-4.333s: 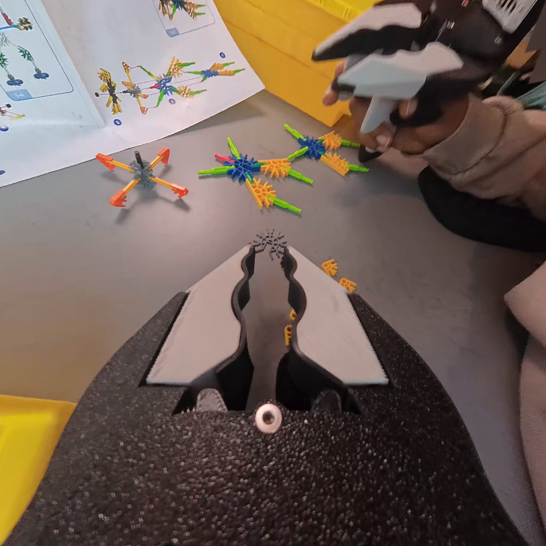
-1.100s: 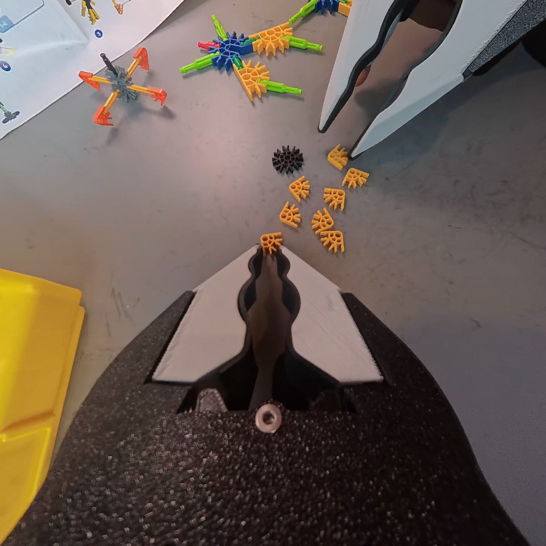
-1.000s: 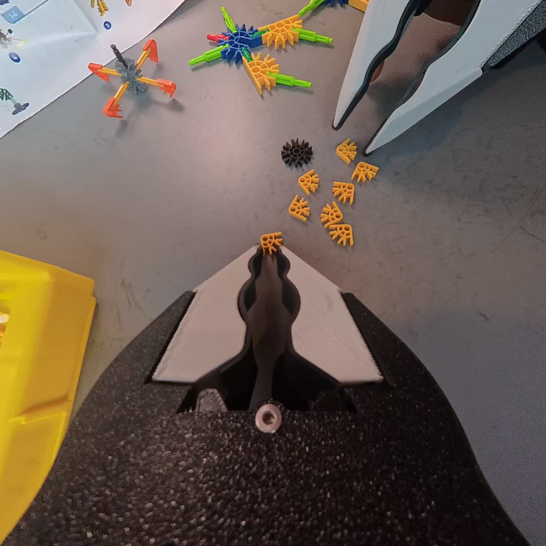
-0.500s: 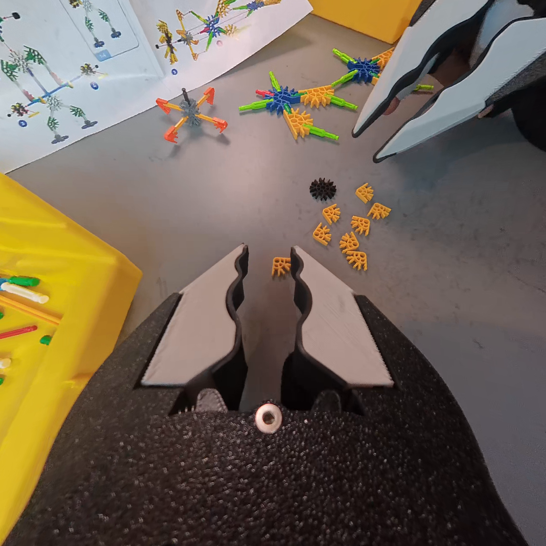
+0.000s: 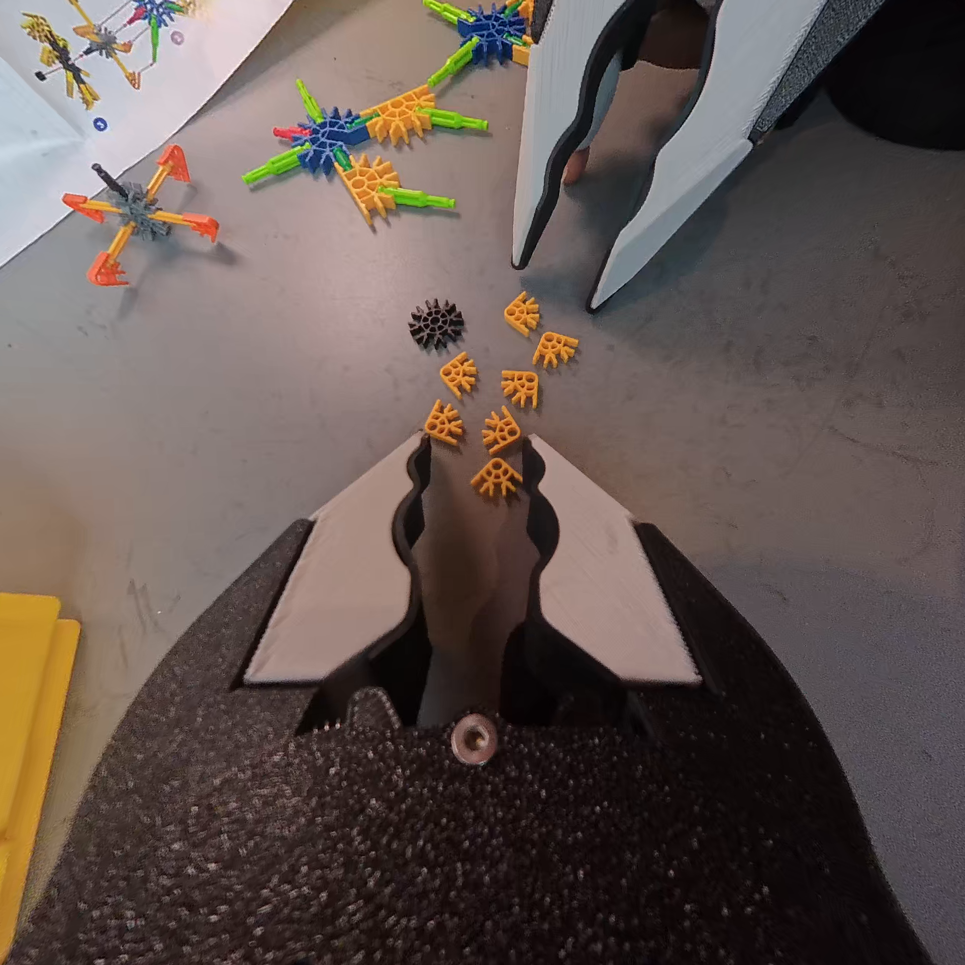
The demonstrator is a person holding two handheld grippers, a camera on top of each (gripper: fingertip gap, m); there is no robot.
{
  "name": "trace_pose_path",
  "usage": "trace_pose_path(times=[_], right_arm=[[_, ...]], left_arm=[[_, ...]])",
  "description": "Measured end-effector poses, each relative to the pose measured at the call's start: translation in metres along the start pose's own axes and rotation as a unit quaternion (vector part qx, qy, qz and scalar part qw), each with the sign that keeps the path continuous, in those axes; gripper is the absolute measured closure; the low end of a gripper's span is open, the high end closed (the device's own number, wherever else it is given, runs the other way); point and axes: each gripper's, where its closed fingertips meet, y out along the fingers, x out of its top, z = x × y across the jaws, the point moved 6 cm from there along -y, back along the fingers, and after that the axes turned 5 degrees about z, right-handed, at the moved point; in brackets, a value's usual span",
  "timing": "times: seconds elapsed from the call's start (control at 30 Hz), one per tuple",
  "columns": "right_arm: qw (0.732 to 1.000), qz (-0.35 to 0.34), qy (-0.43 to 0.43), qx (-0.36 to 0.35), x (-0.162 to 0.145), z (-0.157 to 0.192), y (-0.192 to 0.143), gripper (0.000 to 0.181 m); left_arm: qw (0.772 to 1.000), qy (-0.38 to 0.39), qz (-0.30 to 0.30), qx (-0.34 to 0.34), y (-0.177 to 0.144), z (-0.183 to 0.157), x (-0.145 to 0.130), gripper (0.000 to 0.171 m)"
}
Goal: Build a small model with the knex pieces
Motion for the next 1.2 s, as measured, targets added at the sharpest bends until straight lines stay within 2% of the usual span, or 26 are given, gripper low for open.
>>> trace_pose_path(times=[0.2, 0.33, 0.5, 0.6, 0.7, 0.97, 1.2], right_arm=[[0.999, 0.001, 0.029, -0.017, 0.005, -0.005, 0.004, 0.156], [1.0, 0.003, 0.021, -0.02, 0.006, -0.004, 0.006, 0.159], [1.0, 0.004, 0.01, -0.012, 0.008, -0.003, 0.007, 0.165], [1.0, 0.006, -0.005, -0.008, 0.009, 0.0, 0.008, 0.172], [1.0, 0.007, -0.008, -0.01, 0.009, 0.001, 0.008, 0.173], [1.0, -0.003, -0.027, -0.001, 0.017, 0.013, 0.013, 0.173], [0.999, -0.015, -0.03, -0.003, 0.019, 0.014, 0.015, 0.166]], left_arm=[[0.999, -0.031, 0.004, 0.017, -0.003, 0.012, -0.005, 0.148], [0.999, -0.045, -0.014, 0.025, -0.007, 0.019, -0.003, 0.147], [0.999, -0.037, -0.036, -0.007, -0.007, 0.011, 0.004, 0.135], [1.0, -0.011, -0.022, -0.015, 0.001, 0.002, 0.007, 0.123], [1.0, 0.0, -0.006, -0.015, 0.008, -0.001, 0.009, 0.12], [0.999, -0.032, 0.002, -0.015, 0.009, 0.006, 0.007, 0.141], [0.998, -0.056, 0.002, 0.03, 0.003, 0.02, 0.001, 0.143]])
